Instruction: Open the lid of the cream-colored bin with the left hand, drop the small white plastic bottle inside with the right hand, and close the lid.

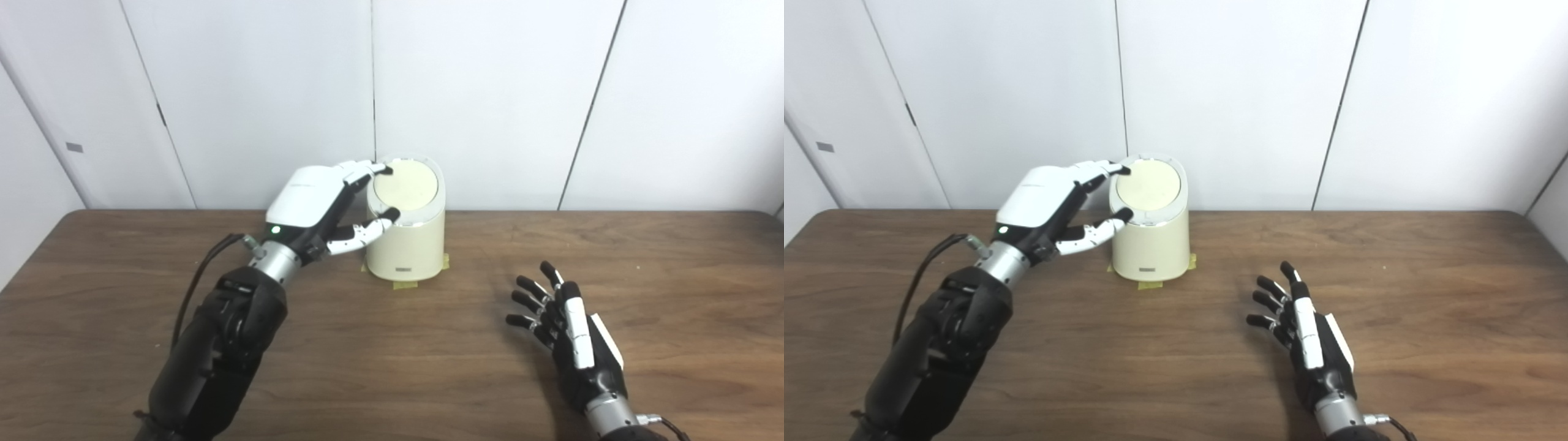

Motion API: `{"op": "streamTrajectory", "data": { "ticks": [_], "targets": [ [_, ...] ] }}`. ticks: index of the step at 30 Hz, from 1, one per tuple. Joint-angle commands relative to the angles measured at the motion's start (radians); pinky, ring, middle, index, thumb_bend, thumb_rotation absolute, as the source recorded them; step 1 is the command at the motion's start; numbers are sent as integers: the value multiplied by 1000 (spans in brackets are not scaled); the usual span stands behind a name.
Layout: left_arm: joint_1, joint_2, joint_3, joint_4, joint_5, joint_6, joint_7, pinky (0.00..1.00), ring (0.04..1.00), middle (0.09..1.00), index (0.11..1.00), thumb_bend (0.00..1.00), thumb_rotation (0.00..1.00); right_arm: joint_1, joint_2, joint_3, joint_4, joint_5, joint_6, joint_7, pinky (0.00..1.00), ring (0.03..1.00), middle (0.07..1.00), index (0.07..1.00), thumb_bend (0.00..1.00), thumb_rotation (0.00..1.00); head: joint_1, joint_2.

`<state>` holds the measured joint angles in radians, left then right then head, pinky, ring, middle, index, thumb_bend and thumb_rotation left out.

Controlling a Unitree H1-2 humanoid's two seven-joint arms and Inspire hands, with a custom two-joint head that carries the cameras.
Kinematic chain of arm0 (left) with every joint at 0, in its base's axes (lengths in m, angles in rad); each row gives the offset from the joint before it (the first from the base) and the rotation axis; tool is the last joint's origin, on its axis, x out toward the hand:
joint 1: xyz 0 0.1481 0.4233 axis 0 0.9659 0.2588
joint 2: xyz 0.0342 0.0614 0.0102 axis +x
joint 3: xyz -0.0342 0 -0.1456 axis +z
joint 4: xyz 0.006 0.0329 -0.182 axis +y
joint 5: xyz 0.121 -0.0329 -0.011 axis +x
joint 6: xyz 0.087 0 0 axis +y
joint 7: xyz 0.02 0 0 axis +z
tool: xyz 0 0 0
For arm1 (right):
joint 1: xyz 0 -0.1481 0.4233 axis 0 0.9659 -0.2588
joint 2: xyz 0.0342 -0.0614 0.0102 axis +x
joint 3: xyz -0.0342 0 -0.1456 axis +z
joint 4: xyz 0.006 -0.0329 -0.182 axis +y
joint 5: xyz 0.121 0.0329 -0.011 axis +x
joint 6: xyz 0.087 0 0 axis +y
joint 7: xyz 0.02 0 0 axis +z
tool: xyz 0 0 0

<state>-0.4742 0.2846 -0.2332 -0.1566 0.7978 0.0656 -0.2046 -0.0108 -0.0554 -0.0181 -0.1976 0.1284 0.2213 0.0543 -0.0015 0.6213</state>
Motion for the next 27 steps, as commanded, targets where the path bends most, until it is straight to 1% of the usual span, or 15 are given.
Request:
{"op": "streamTrajectory", "data": {
  "ticks": [1, 3, 4, 6, 8, 10, 13, 14, 16, 19, 20, 22, 24, 27],
  "targets": [
    [-8, -7, 23, -57, -23, 25, 0, 816, 897, 897, 891, 412, 861, -35, 3, -1, -21, 8, -27, 8, 711, 872, 885, 977, 558, 1000, -1, 1],
    [26, -23, 48, -104, -68, 68, -23, 810, 896, 897, 894, 411, 850, -35, 2, 3, -25, 3, -25, 9, 720, 878, 883, 975, 557, 1000, 4, 6],
    [40, -31, 60, -123, -91, 87, -32, 803, 892, 893, 888, 411, 820, -35, 2, 5, -26, 1, -26, 10, 726, 881, 882, 975, 557, 1000, 4, 6],
    [81, -60, 96, -158, -169, 114, -27, 801, 886, 887, 876, 407, 785, -35, 3, 9, -30, -3, -24, 9, 733, 885, 880, 973, 560, 1000, 1, 7],
    [125, -96, 142, -187, -276, 138, -23, 805, 887, 886, 868, 400, 765, -35, 6, 10, -36, 3, -20, 10, 744, 895, 885, 972, 574, 1000, -3, 9],
    [171, -122, 181, -212, -351, 166, -22, 814, 887, 890, 875, 373, 781, -33, 5, 15, -43, -4, -25, 10, 751, 899, 887, 972, 575, 1000, -5, 10],
    [237, -135, 220, -232, -400, 183, -5, 847, 888, 882, 887, 361, 863, -29, 5, 21, -56, -20, -30, 2, 739, 889, 875, 968, 569, 1000, -6, 15],
    [262, -140, 235, -235, -419, 188, 2, 853, 891, 883, 887, 368, 869, -27, 6, 20, -61, -22, -29, 0, 735, 886, 875, 969, 566, 1000, -7, 16],
    [306, -147, 260, -235, -468, 191, 8, 834, 893, 892, 893, 393, 885, -24, 7, 19, -72, -26, -26, -2, 719, 881, 878, 969, 564, 1000, -10, 20],
    [370, -158, 286, -230, -542, 181, 18, 799, 880, 895, 901, 398, 887, -19, 8, 17, -90, -30, -20, -4, 719, 881, 883, 971, 574, 1000, -17, 25],
    [395, -160, 290, -229, -558, 174, 23, 807, 878, 899, 900, 412, 885, -15, 8, 18, -98, -36, -19, -6, 715, 876, 882, 971, 579, 1000, -16, 28],
    [448, -154, 291, -224, -578, 140, 33, 840, 885, 901, 893, 435, 875, -7, 5, 24, -109, -63, -37, -11, 707, 865, 875, 967, 574, 1000, -12, 34],
    [477, -148, 293, -223, -598, 124, 36, 864, 894, 900, 890, 425, 875, -1, 4, 29, -115, -77, -52, -10, 730, 874, 876, 968, 568, 1000, -11, 37],
    [527, -167, 321, -208, -673, 93, 55, 864, 885, 893, 886, 415, 849, 12, 9, 35, -124, -105, -73, -17, 757, 878, 876, 958, 582, 1000, -19, 48]
  ]
}}
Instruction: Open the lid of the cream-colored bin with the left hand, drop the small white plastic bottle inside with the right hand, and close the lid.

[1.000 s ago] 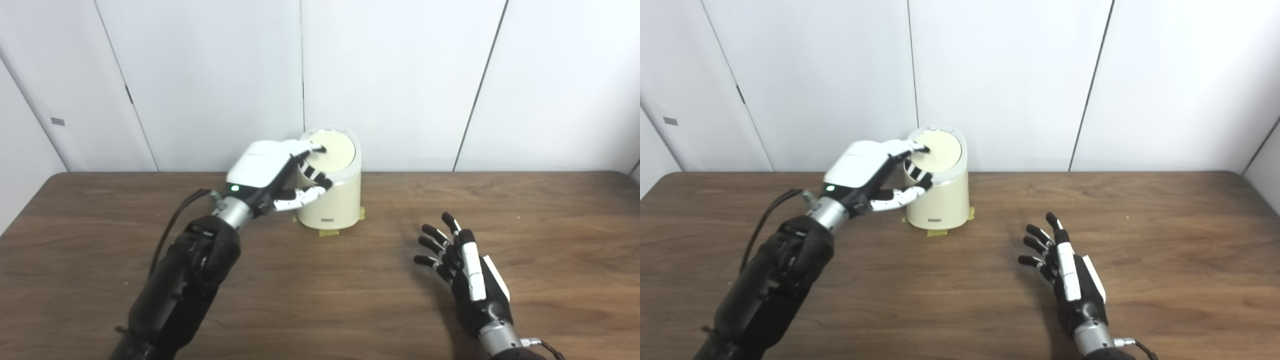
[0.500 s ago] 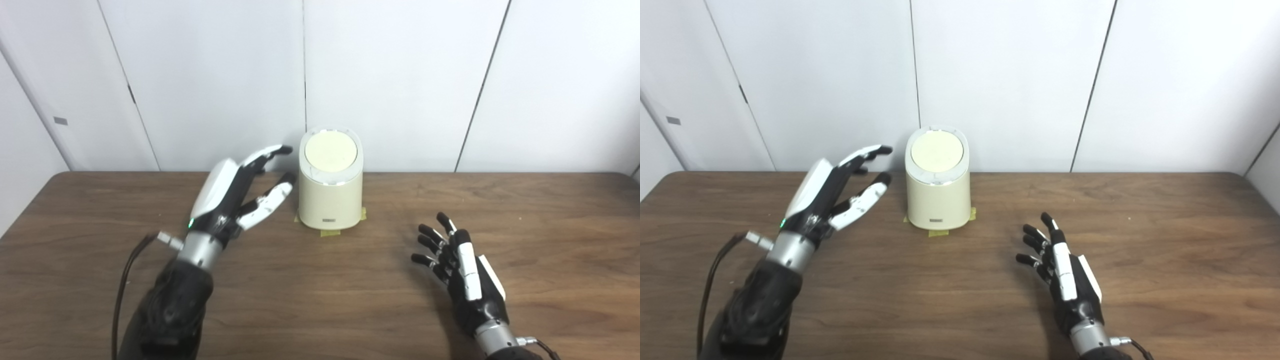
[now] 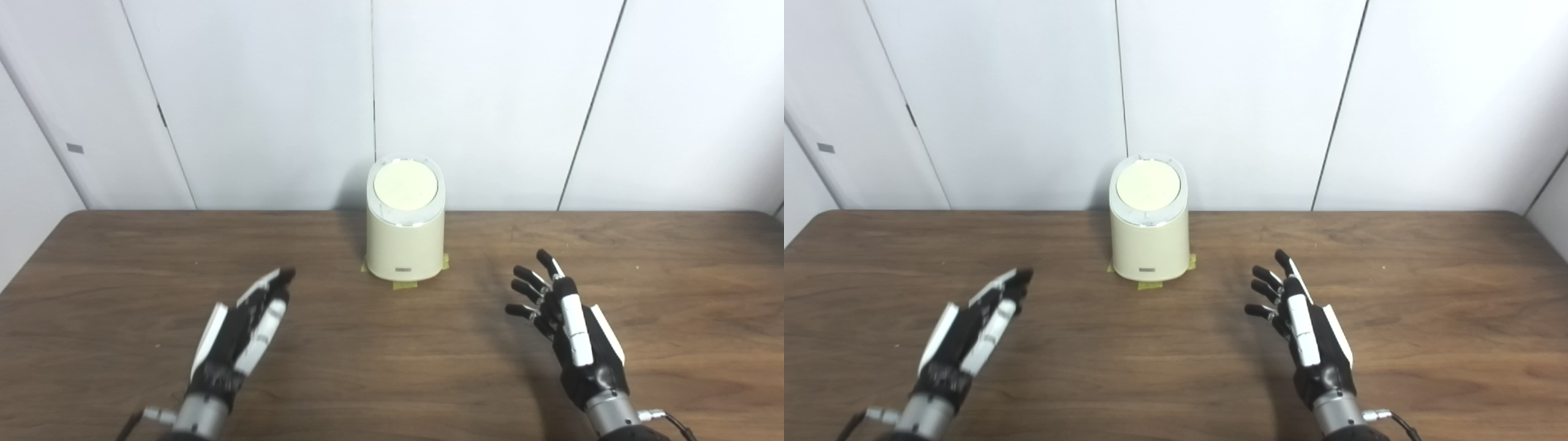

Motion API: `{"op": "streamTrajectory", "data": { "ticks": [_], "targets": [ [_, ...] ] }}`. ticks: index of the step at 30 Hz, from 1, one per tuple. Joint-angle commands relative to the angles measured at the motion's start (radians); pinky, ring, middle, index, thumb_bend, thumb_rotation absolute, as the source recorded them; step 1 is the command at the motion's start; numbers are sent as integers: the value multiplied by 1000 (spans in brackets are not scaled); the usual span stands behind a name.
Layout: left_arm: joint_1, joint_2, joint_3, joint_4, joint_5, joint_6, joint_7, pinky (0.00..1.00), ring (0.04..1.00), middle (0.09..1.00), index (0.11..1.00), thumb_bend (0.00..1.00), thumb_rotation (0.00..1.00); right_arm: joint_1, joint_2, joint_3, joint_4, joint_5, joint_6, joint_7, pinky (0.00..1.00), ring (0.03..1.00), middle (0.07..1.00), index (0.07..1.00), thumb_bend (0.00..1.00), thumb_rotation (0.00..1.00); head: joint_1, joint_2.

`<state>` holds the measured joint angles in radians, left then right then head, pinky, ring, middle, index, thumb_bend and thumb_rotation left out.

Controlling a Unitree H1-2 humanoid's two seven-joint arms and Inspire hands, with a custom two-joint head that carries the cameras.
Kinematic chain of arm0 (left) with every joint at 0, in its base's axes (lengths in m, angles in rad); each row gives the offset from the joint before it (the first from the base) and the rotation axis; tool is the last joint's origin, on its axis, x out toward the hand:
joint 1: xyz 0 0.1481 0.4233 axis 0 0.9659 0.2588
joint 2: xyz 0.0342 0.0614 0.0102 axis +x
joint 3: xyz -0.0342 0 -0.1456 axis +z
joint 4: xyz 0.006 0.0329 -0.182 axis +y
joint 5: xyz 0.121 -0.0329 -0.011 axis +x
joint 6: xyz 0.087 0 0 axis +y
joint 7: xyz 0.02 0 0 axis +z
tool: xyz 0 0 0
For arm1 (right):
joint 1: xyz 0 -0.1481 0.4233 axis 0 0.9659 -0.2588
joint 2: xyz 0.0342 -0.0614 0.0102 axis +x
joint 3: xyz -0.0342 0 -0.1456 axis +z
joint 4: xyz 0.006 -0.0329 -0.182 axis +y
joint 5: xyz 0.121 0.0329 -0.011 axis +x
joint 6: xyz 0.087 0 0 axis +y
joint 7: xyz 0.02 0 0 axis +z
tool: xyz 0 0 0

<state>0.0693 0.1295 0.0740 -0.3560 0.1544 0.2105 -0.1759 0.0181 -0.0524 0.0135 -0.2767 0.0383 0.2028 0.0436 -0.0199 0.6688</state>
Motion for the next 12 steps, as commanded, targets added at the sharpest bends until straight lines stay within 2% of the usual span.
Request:
{"op": "streamTrajectory", "data": {
  "ticks": [1, 4, 7, 12],
  "targets": [
    [2, -23, 24, -3, -50, -68, 40, 861, 881, 890, 885, 412, 839, -11, 10, 6, -50, -21, -56, -10, 764, 879, 877, 954, 587, 1000, -9, 7],
    [44, -29, 37, 9, -66, -111, 74, 839, 866, 877, 884, 359, 856, 9, 13, 15, -63, -43, -66, -12, 761, 876, 882, 945, 603, 1000, -21, 18],
    [82, -28, 52, 28, -83, -145, 100, 871, 878, 890, 899, 375, 903, 33, 7, 17, -77, -58, -73, -8, 781, 881, 898, 958, 606, 1000, -24, 28],
    [143, -27, 80, 32, -149, -176, 112, 884, 898, 902, 894, 430, 886, 80, -3, -4, -111, -26, -54, 3, 896, 955, 933, 961, 621, 1000, -31, 43]
  ]
}}
